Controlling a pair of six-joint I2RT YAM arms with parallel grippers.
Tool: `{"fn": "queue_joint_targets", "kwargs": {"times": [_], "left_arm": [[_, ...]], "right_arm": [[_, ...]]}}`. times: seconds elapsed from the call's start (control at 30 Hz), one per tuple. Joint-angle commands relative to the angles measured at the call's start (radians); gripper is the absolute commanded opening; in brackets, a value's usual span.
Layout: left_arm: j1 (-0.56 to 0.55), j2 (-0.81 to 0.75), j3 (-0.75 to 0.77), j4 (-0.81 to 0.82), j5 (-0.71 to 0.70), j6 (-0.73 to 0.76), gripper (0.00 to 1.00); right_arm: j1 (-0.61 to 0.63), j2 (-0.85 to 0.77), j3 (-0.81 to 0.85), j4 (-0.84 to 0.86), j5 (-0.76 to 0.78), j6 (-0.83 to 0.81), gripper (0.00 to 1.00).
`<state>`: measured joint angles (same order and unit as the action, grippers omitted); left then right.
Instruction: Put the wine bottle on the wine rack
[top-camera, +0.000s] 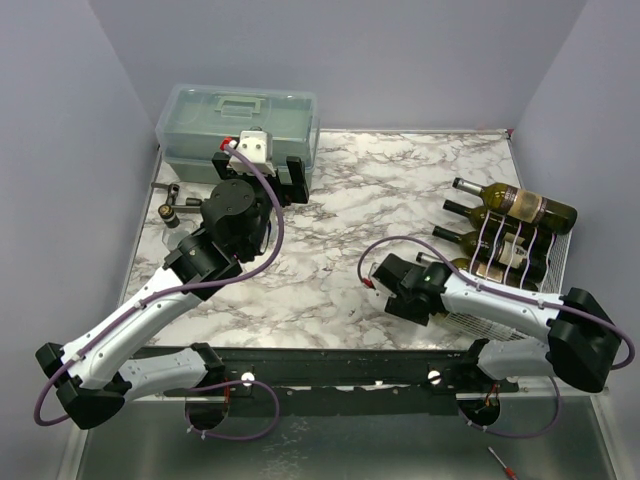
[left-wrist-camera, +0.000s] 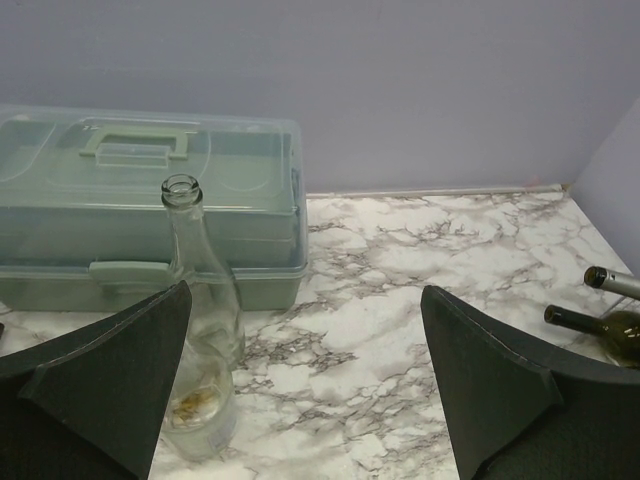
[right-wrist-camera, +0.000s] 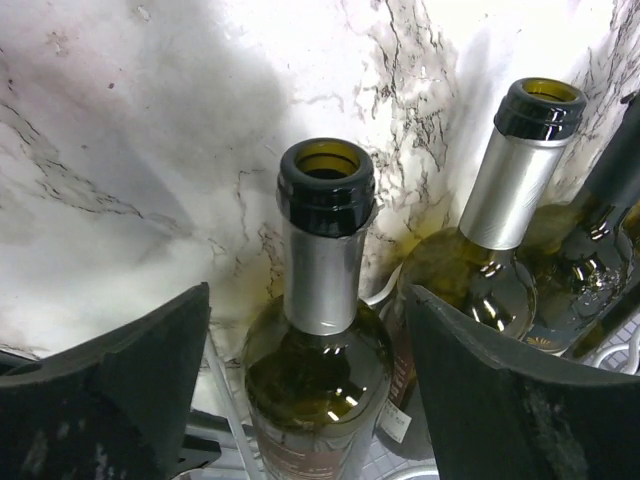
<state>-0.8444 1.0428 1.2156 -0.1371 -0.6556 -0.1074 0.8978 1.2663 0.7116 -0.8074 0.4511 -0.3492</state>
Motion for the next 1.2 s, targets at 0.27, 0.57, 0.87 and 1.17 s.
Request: {"fn": "queue_joint_targets", "kwargs": {"times": [0.27,0.57,0.87,1.17], "left_arm": [[0.005,-0.008,0.025,0.0,-0.017,0.027,0.99],[0.03,-0.042,0.065,-0.035,0.0,0.042,0.99],[0.096,-0.117,0.039,-0.02,0.003,0.011,0.99],[0.124,-0.178,0.002,0.016,-0.007,0.011,0.99]], "right_arm": [[0.007,0.041,0.179,0.059,-0.136,0.069,0.87],[0.008,0.011,0.275,0.47,-0.301,0.182,0.88],[0.007,0.196,0.315,1.075,-0.314,0.436,1.0],[0.004,0.467,0.609,1.154,-0.061,0.567,1.0]]}}
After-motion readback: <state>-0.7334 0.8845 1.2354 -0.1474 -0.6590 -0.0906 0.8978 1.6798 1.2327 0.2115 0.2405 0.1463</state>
